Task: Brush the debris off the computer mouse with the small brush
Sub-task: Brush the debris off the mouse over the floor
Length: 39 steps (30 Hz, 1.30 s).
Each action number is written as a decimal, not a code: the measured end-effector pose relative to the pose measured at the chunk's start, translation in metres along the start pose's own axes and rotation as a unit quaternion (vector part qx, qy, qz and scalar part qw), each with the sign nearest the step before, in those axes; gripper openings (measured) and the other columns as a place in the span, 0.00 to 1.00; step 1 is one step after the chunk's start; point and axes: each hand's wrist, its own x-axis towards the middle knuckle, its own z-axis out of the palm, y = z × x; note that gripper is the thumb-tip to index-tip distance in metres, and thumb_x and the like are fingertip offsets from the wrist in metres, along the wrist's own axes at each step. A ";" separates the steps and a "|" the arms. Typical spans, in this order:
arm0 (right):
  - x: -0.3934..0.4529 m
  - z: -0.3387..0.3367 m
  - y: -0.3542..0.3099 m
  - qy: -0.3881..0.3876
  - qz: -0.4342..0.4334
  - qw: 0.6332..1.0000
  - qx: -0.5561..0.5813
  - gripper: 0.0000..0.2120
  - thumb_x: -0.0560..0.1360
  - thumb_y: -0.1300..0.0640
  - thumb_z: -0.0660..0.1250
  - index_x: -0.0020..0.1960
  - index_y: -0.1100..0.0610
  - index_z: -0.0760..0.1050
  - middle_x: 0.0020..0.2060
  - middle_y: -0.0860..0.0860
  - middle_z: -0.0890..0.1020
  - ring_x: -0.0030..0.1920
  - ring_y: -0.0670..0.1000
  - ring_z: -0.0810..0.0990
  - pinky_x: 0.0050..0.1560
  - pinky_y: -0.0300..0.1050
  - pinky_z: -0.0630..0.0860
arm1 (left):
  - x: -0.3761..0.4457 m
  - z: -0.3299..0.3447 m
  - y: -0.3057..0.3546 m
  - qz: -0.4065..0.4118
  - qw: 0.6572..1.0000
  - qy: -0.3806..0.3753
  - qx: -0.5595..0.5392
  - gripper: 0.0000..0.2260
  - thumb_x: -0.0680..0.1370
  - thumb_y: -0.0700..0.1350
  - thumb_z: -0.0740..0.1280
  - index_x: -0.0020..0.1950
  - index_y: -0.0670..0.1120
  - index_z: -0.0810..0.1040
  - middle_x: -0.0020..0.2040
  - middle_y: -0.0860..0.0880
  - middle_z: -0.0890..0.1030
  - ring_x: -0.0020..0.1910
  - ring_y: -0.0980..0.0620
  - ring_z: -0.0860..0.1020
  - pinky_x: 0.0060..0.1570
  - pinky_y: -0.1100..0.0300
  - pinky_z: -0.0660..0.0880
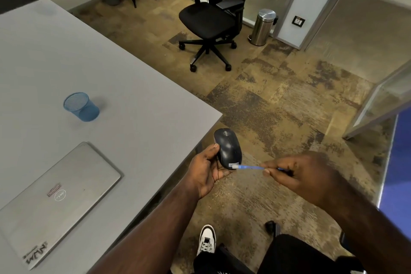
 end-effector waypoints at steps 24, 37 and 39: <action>0.001 0.003 0.003 0.146 0.133 0.980 0.028 0.08 0.75 0.54 0.68 0.52 0.50 0.83 0.31 0.43 0.84 0.31 0.42 0.83 0.32 0.45 0.82 | 0.005 0.001 0.003 0.022 0.999 -0.027 -0.014 0.13 0.82 0.45 0.56 0.61 0.45 0.77 0.54 0.43 0.84 0.52 0.43 0.83 0.54 0.44 0.77; 0.023 0.001 -0.005 0.154 0.061 0.986 0.032 0.09 0.75 0.55 0.69 0.53 0.51 0.83 0.39 0.43 0.85 0.37 0.41 0.83 0.37 0.40 0.82 | 0.003 -0.001 0.003 -0.014 0.998 -0.066 -0.015 0.18 0.81 0.45 0.55 0.68 0.42 0.73 0.65 0.37 0.77 0.62 0.37 0.77 0.55 0.44 0.77; 0.022 0.002 -0.006 0.108 0.040 0.993 0.014 0.08 0.74 0.54 0.69 0.52 0.49 0.84 0.39 0.42 0.85 0.38 0.39 0.83 0.37 0.37 0.81 | 0.003 -0.001 0.002 -0.013 0.997 -0.067 -0.026 0.17 0.81 0.45 0.55 0.66 0.42 0.74 0.65 0.37 0.77 0.60 0.38 0.79 0.54 0.44 0.77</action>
